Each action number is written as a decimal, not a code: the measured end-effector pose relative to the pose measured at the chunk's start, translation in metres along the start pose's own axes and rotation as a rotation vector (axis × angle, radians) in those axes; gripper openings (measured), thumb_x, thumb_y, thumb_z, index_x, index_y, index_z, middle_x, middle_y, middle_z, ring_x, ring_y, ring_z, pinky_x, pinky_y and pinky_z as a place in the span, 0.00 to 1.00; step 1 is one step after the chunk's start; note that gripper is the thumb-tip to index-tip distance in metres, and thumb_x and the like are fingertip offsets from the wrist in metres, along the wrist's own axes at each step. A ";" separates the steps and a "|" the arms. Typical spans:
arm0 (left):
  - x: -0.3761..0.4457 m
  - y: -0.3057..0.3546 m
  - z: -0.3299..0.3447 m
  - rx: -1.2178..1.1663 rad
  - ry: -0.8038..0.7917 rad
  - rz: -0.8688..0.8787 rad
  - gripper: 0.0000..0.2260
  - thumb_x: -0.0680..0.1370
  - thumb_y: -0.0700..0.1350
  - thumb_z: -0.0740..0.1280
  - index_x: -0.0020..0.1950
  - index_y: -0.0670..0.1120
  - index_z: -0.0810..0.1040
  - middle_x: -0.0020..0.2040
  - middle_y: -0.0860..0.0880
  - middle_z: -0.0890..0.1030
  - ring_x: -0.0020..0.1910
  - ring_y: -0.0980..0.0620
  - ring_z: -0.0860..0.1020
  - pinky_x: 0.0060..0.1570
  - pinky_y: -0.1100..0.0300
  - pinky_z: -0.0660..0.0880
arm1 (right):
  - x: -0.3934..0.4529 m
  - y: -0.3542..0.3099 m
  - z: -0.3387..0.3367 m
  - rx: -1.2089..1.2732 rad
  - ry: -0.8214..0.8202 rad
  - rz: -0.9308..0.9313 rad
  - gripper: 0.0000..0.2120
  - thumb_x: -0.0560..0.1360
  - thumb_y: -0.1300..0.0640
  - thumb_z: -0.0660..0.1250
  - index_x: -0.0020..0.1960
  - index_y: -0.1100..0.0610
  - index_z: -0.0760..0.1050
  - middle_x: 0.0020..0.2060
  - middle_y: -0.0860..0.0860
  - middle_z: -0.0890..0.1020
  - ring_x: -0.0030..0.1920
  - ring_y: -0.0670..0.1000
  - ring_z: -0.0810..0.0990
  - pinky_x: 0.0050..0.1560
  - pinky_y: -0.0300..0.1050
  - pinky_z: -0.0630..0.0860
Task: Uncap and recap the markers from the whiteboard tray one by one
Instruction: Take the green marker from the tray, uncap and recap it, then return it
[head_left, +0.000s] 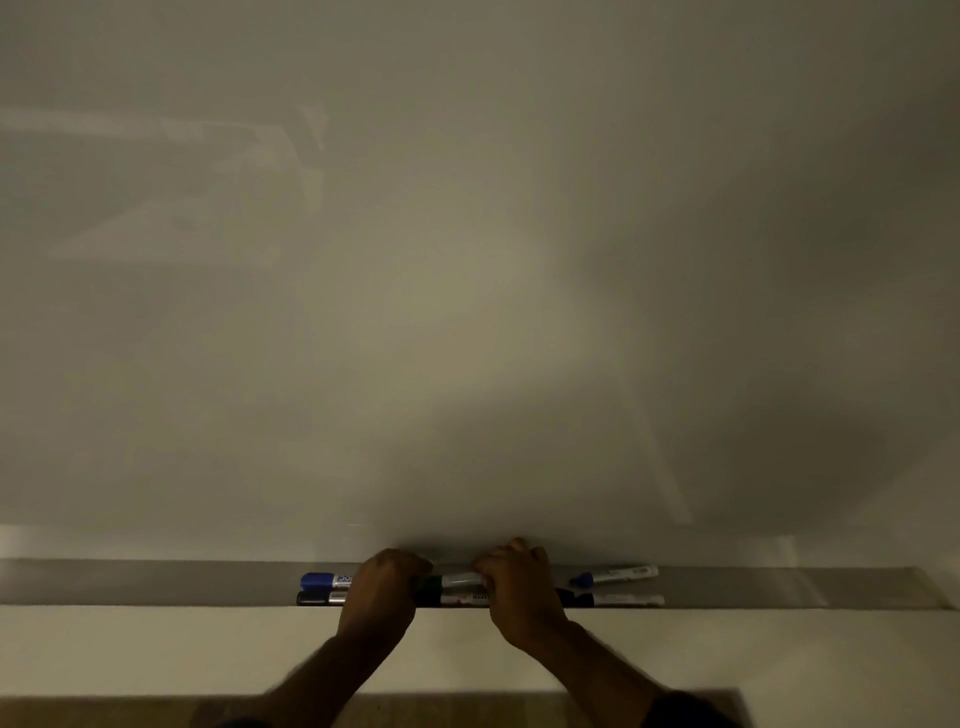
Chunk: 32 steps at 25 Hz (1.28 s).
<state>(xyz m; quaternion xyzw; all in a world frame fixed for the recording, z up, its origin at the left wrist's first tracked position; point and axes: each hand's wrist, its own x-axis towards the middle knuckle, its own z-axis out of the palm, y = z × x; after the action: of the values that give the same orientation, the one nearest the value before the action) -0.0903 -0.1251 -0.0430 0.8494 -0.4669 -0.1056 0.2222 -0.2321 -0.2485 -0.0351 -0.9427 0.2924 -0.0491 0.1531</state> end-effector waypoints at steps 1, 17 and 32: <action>0.000 -0.004 0.001 0.003 -0.011 -0.011 0.13 0.74 0.40 0.67 0.56 0.54 0.79 0.54 0.52 0.81 0.53 0.54 0.77 0.57 0.59 0.74 | 0.001 0.000 0.001 -0.005 -0.012 0.004 0.17 0.73 0.65 0.63 0.57 0.50 0.78 0.54 0.50 0.81 0.59 0.55 0.70 0.58 0.49 0.64; -0.004 -0.042 0.003 -0.006 -0.054 -0.083 0.14 0.74 0.35 0.65 0.54 0.50 0.79 0.55 0.53 0.81 0.53 0.56 0.76 0.58 0.62 0.71 | 0.004 -0.006 0.015 -0.025 -0.072 0.011 0.17 0.72 0.65 0.64 0.56 0.49 0.78 0.51 0.52 0.82 0.56 0.56 0.72 0.58 0.51 0.65; -0.004 -0.042 0.010 0.001 -0.055 -0.059 0.15 0.74 0.35 0.65 0.56 0.51 0.78 0.56 0.53 0.79 0.52 0.57 0.75 0.57 0.64 0.71 | 0.001 0.006 0.014 0.013 -0.036 -0.013 0.16 0.73 0.64 0.63 0.57 0.50 0.78 0.52 0.52 0.81 0.56 0.56 0.72 0.57 0.50 0.66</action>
<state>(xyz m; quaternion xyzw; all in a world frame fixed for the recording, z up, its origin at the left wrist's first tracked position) -0.0650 -0.1055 -0.0715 0.8598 -0.4475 -0.1351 0.2056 -0.2316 -0.2498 -0.0502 -0.9444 0.2829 -0.0349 0.1641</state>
